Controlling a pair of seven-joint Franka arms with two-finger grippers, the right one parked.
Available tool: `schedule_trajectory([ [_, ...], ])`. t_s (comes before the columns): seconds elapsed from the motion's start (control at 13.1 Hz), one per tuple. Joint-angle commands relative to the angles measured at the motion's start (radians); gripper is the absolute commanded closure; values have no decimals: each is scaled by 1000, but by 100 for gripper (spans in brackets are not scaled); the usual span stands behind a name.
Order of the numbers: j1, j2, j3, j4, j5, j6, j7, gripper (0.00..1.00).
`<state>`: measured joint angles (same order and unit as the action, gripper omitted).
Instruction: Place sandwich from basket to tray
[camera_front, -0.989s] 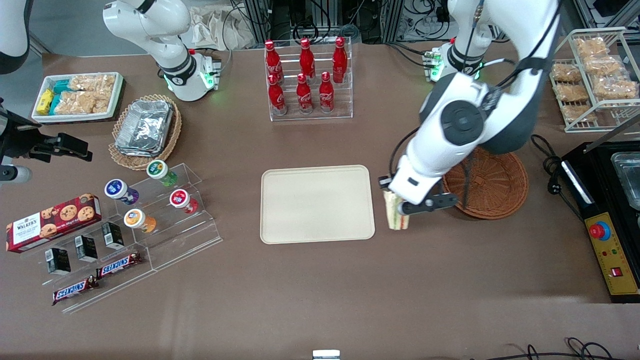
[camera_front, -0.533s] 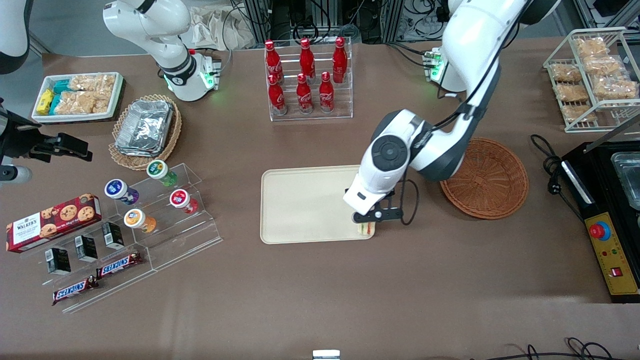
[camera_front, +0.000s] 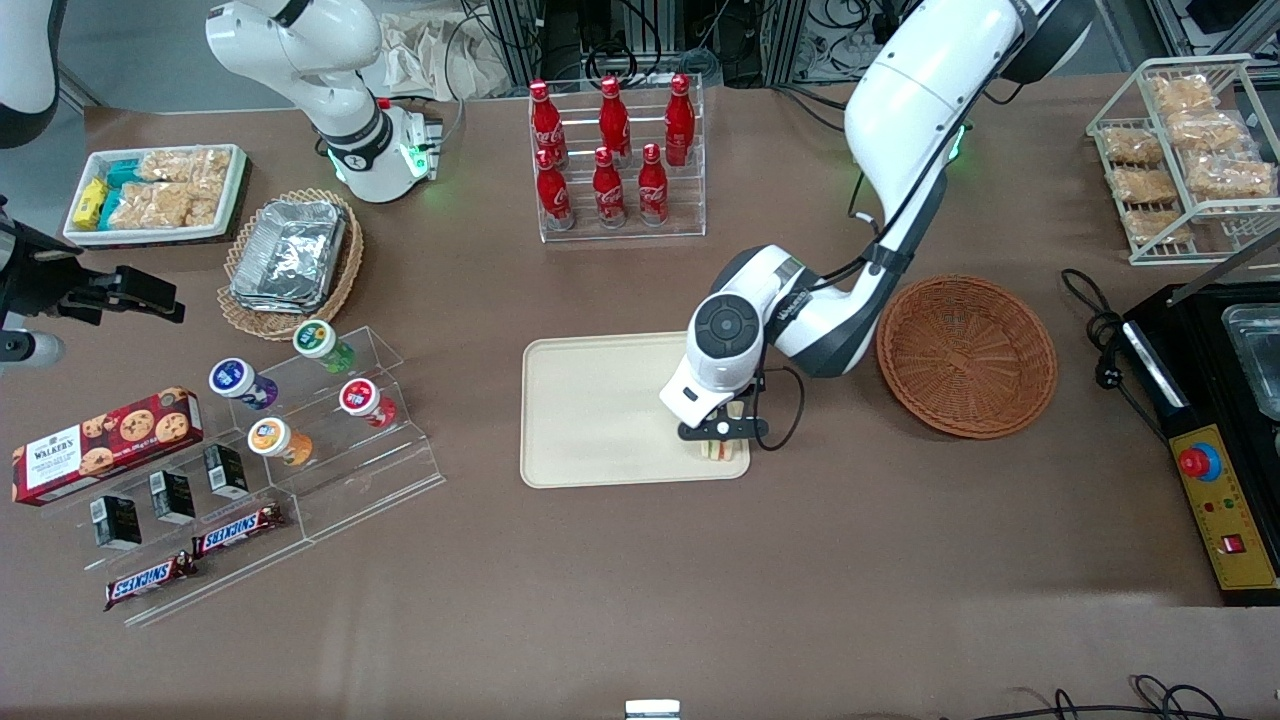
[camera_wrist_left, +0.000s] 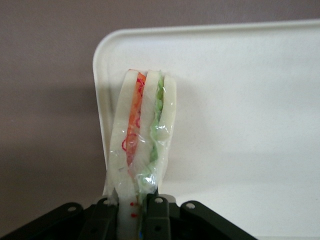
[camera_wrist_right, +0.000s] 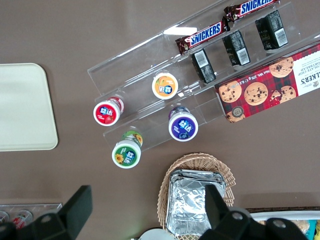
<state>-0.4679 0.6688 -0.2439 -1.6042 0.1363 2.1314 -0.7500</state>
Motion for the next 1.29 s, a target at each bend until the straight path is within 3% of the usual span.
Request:
schedule_trajectory([
  [0.0, -14, -11, 14, -19, 20, 13, -19, 39],
  [0.08, -11, -11, 14, -19, 22, 13, -16, 1],
  [0.61, 23, -86, 15, 24, 16, -4, -112, 0],
  [1.22, 233, -333, 14, 148, -4, -363, -97, 0],
])
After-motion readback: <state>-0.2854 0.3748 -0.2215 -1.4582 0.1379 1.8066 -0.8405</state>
